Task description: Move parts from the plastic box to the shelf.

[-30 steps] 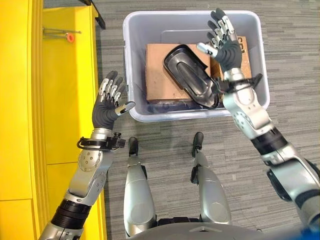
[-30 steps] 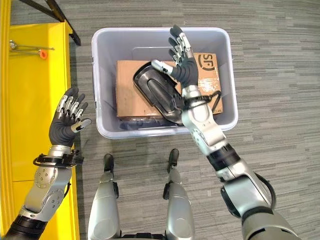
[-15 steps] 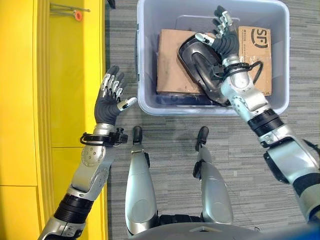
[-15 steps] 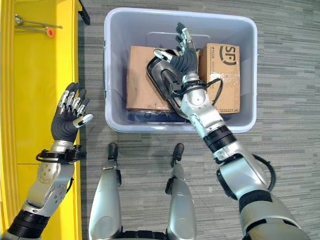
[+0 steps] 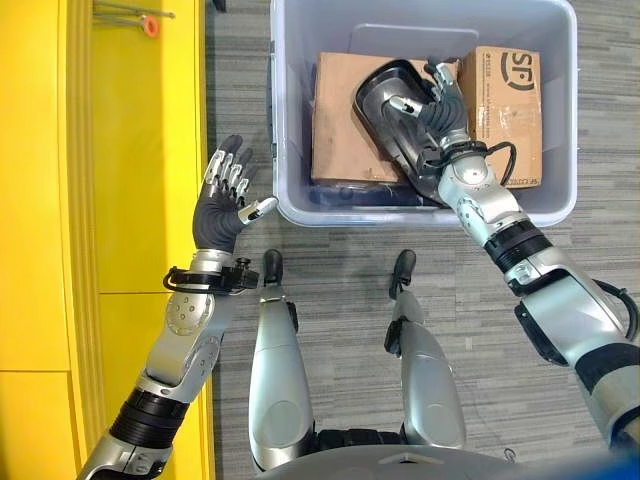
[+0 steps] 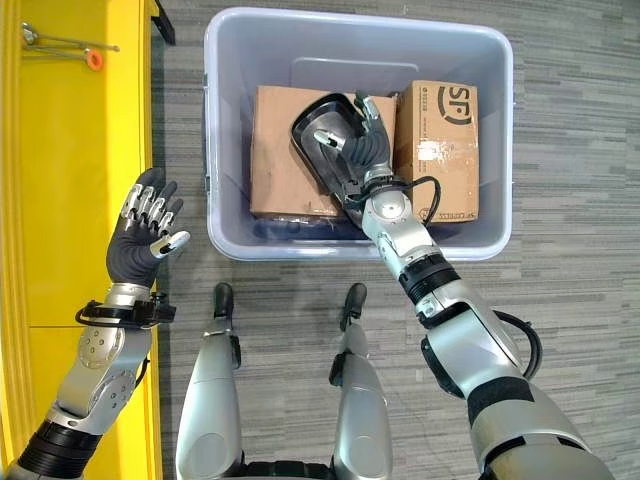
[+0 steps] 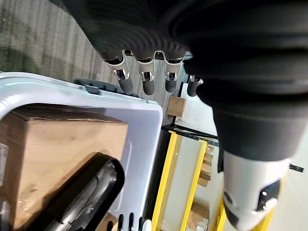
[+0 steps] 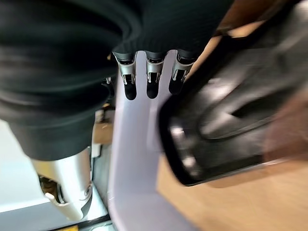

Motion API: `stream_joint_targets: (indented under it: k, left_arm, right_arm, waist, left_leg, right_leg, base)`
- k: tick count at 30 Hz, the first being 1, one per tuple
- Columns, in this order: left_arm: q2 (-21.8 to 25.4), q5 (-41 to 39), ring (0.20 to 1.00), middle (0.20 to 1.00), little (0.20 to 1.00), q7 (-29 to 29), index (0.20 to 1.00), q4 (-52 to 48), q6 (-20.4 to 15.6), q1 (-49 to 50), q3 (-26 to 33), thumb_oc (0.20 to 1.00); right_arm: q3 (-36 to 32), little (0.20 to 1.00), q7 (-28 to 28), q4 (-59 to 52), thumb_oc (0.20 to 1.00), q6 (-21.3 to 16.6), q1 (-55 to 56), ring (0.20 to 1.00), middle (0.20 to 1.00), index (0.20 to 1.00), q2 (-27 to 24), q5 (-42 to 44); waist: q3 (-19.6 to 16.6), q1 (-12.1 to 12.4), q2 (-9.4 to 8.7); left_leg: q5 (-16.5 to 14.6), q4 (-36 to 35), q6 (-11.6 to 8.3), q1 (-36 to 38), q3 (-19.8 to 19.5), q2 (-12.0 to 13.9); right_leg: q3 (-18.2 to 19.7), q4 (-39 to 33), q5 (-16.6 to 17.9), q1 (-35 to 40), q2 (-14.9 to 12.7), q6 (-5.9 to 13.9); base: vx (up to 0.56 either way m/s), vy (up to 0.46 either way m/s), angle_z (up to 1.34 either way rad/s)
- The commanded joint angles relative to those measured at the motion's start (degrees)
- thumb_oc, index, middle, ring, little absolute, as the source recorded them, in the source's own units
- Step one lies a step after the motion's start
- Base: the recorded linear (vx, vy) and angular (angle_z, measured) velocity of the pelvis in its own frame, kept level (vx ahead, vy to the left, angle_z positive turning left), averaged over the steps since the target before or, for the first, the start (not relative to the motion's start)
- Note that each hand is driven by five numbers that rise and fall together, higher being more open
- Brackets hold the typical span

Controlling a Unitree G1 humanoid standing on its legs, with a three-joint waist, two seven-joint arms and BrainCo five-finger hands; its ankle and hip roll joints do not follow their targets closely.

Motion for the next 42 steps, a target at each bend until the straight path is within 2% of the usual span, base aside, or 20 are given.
stream_joint_targets:
  k: [1, 2, 3, 4, 11, 19, 26, 28, 34, 39, 42]
  left_arm:
    - [1.6, -0.4, 1.0, 1.0, 1.0, 0.5, 1.0, -4.9, -3.1, 1.4, -0.7, 1.0]
    - [1.2, -0.6, 1.0, 1.0, 1.0, 0.5, 1.0, -4.8, -3.0, 1.0, -1.1, 1.0]
    - [1.2, -0.6, 1.0, 1.0, 1.0, 0.5, 1.0, -4.8, -3.0, 1.0, -1.1, 1.0]
    - [0.8, -0.6, 1.0, 1.0, 1.0, 0.6, 1.0, -4.4, -2.7, 0.9, -1.6, 1.0]
    - [-0.5, -2.0, 1.0, 1.0, 1.0, 0.8, 1.0, -3.2, -2.6, 0.0, -4.4, 1.0]
    - [-1.2, -2.5, 1.0, 1.0, 1.0, 1.5, 1.0, -3.0, -3.1, -1.2, -6.1, 1.0]
    - [-1.1, -2.8, 1.0, 1.0, 1.0, 2.1, 1.0, -3.4, -3.6, -1.5, -7.4, 1.0]
    - [-1.1, -3.0, 1.0, 1.0, 1.0, 2.3, 1.0, -3.7, -3.9, -1.3, -7.6, 1.0]
    - [-0.8, -2.4, 1.0, 1.0, 1.0, 3.2, 1.0, -3.8, -4.5, -1.7, -8.2, 1.0]
    - [-0.9, -1.7, 1.0, 1.0, 1.0, 4.1, 1.0, -3.9, -5.1, -2.1, -8.0, 1.0]
    - [-0.8, -0.7, 1.0, 1.0, 1.0, 4.9, 1.0, -3.9, -5.6, -2.3, -7.5, 1.0]
  right_arm:
    - [-2.8, 1.0, -0.2, -2.6, 1.0, -3.5, -5.6, 1.0, 1.0, 1.0, -1.8, 7.6]
    - [-4.4, 1.0, 0.1, -1.6, 1.0, -4.3, -5.4, 1.0, 1.0, 1.0, -0.5, 12.0]
    - [-4.4, 1.0, 0.2, -1.5, 1.0, -4.3, -5.5, 1.0, 1.0, 1.0, -0.5, 12.1]
    - [-6.0, 1.0, 1.9, 0.5, 1.0, -4.1, -5.0, 1.0, 1.0, 1.0, 0.3, 18.0]
    - [-11.2, 1.0, 1.2, 7.3, 1.0, -5.6, -6.5, 1.0, 1.0, 1.0, 1.1, 24.1]
    - [-13.5, 1.0, 0.6, 13.0, 1.0, -6.5, -10.2, 1.0, 1.0, 1.0, -0.8, 25.6]
    - [-13.3, 1.0, -0.3, 19.1, 1.0, -6.1, -14.6, 1.0, 1.0, 1.0, -4.8, 25.4]
    - [-11.9, 1.0, -0.6, 19.9, 1.0, -5.6, -15.6, 1.0, 1.0, 1.0, -6.3, 22.8]
    - [-4.7, 1.0, -1.2, 21.2, 1.0, -3.4, -18.3, 1.0, 1.0, 1.0, -8.6, 13.2]
    - [1.2, 1.0, -0.8, 20.4, 1.0, -2.0, -18.7, 1.0, 1.0, 1.0, -8.2, 4.7]
    - [6.9, 1.0, -1.1, 18.1, 1.0, -1.5, -18.5, 1.0, 1.0, 1.0, -7.2, -4.7]
  waist:
    - [0.2, 0.9, 2.05]
    - [0.2, 1.0, 2.31]
    - [0.2, 1.0, 2.3]
    - [0.2, 1.4, 2.64]
    - [0.2, 2.3, 4.62]
    - [0.2, 3.2, 6.03]
    - [0.2, 3.9, 7.11]
    - [0.2, 4.3, 7.38]
    - [0.2, 5.1, 7.67]
    - [0.2, 5.3, 7.16]
    - [0.2, 5.2, 6.62]
  left_leg:
    - [3.8, -8.4, 4.01, 4.1, 3.7, -2.2]
    - [3.8, -8.4, 4.03, 3.8, 3.7, -2.3]
    - [3.8, -8.4, 4.03, 3.8, 3.7, -2.3]
    - [3.7, -8.3, 4.08, 3.3, 3.6, -2.4]
    - [3.5, -7.4, 4.24, -0.4, 3.1, -2.9]
    - [3.2, -6.7, 4.45, -3.6, 2.4, -3.2]
    - [3.1, -5.8, 4.61, -7.8, 1.7, -3.8]
    - [1.6, -5.6, 4.35, -7.9, 0.9, -4.0]
    - [1.3, -4.9, 4.45, -10.8, 0.2, -4.3]
    - [1.0, -4.0, 4.65, -13.1, -0.4, -4.5]
    - [1.0, -3.5, 4.67, -14.7, -0.7, -4.7]
  right_leg:
    - [1.4, 10.7, -10.5, 2.8, -4.8, 3.47]
    - [1.4, 10.7, -10.6, 2.5, -4.7, 3.43]
    - [1.4, 10.7, -10.6, 2.5, -4.7, 3.43]
    - [1.2, 10.9, -10.7, 2.0, -4.8, 3.45]
    - [1.1, 11.8, -11.1, -1.1, -5.1, 3.44]
    - [1.0, 12.3, -11.2, -4.0, -5.2, 3.52]
    - [0.7, 13.1, -11.8, -7.4, -5.4, 3.56]
    - [1.0, 13.5, -12.9, -7.4, -5.3, 3.96]
    - [0.5, 13.8, -13.0, -9.4, -5.5, 4.14]
    - [0.1, 14.0, -13.0, -10.8, -5.4, 4.19]
    - [-0.3, 14.3, -13.1, -11.9, -5.4, 4.14]
  base:
    - [0.0, 0.0, 0.0]
    - [0.01, -0.002, 0.03]
    - [0.0, 0.0, 0.0]
    - [0.0, 0.0, 0.0]
    - [0.0, 0.003, 0.01]
    - [0.0, 0.0, 0.01]
    - [0.01, 0.002, 0.04]
    - [0.08, 0.0, 0.02]
    - [0.01, 0.004, 0.04]
    - [0.01, 0.005, 0.06]
    - [0.0, 0.0, 0.0]
